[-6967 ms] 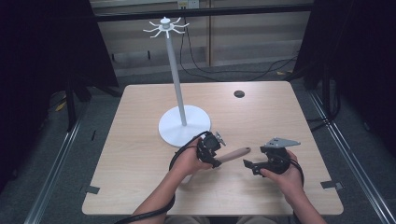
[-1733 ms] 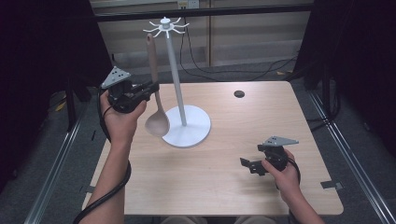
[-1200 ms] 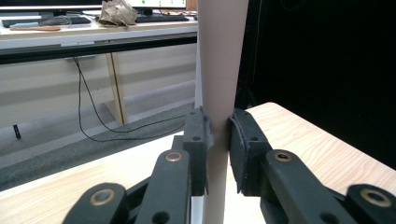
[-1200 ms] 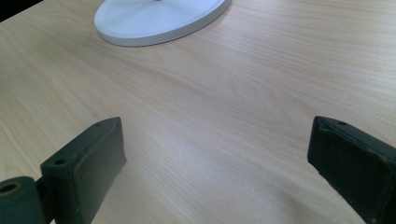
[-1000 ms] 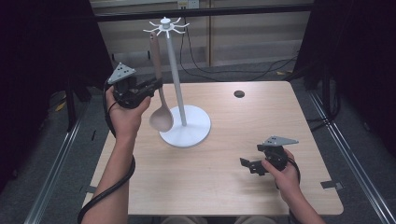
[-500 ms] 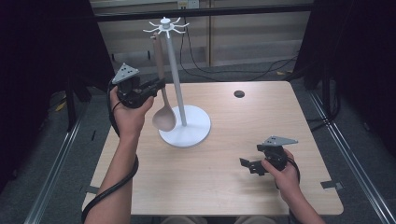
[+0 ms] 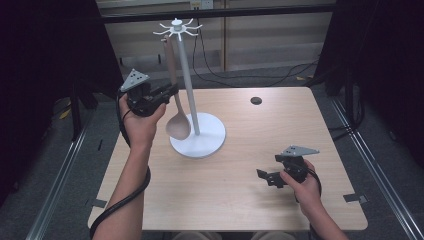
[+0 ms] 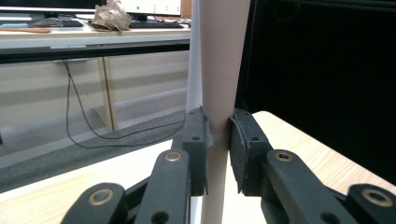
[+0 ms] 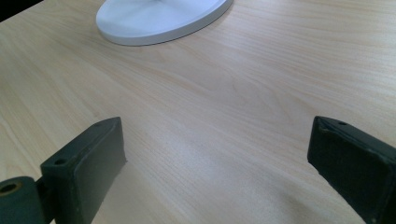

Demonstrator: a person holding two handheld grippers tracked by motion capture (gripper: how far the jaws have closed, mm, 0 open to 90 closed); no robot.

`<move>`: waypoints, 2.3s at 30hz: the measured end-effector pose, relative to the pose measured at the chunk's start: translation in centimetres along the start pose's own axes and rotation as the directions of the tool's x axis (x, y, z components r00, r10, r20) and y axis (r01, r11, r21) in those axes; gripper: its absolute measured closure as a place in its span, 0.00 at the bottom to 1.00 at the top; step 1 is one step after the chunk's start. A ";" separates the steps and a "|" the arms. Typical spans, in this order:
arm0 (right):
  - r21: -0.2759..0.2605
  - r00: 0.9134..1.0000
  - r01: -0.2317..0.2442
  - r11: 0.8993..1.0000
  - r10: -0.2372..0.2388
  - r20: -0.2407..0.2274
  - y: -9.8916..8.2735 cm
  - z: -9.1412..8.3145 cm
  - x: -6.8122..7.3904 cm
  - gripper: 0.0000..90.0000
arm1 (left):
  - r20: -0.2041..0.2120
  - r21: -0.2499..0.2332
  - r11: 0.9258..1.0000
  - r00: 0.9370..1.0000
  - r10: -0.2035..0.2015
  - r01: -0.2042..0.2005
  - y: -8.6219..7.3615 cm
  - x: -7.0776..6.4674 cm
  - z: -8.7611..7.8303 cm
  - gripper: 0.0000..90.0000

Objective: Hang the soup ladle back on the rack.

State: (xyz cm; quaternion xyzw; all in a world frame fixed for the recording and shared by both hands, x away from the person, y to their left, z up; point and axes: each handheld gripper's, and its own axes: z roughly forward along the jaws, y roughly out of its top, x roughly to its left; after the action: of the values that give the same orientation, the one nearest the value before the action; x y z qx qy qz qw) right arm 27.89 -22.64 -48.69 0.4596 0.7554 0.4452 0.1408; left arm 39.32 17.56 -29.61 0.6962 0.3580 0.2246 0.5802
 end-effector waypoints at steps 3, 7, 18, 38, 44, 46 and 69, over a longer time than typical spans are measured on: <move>0.001 1.000 -0.001 1.000 0.001 0.000 0.0 -0.1 0.0 0.04 | -0.003 -0.006 1.000 1.000 -0.003 0.003 0.0 0.0 0.1 0.86; 0.000 1.000 -0.001 1.000 0.001 0.000 0.0 -0.1 0.0 0.04 | -0.006 -0.009 1.000 1.000 -0.012 0.012 -0.1 0.0 0.1 0.85; 0.004 1.000 0.005 1.000 -0.005 -0.003 0.0 0.0 0.1 0.04 | -0.011 -0.015 1.000 1.000 -0.012 0.012 -0.1 0.2 0.2 0.84; 0.007 1.000 0.007 1.000 -0.007 -0.006 0.0 0.0 0.2 0.04 | -0.025 -0.013 1.000 0.999 -0.019 0.019 -0.5 0.8 -0.1 0.77; 0.006 1.000 0.011 1.000 -0.011 -0.005 0.0 0.0 0.2 0.04 | -0.043 0.003 1.000 0.999 -0.013 0.013 -1.1 1.0 -0.3 0.58; 0.007 1.000 0.010 1.000 -0.010 -0.006 0.0 0.0 0.2 0.04 | -0.059 0.004 1.000 0.998 -0.011 0.011 -1.3 1.0 -0.3 0.48; 0.011 1.000 0.011 1.000 -0.011 -0.009 0.0 0.1 0.3 0.04 | -0.071 0.037 0.999 0.997 0.010 -0.007 -4.1 0.3 -0.6 0.17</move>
State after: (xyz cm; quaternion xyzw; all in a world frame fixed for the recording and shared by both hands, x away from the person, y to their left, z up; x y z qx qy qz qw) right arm 27.75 -22.38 -48.69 0.4544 0.7609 0.4423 0.1374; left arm 38.11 18.47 -33.49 0.6998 0.3798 0.2452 0.5531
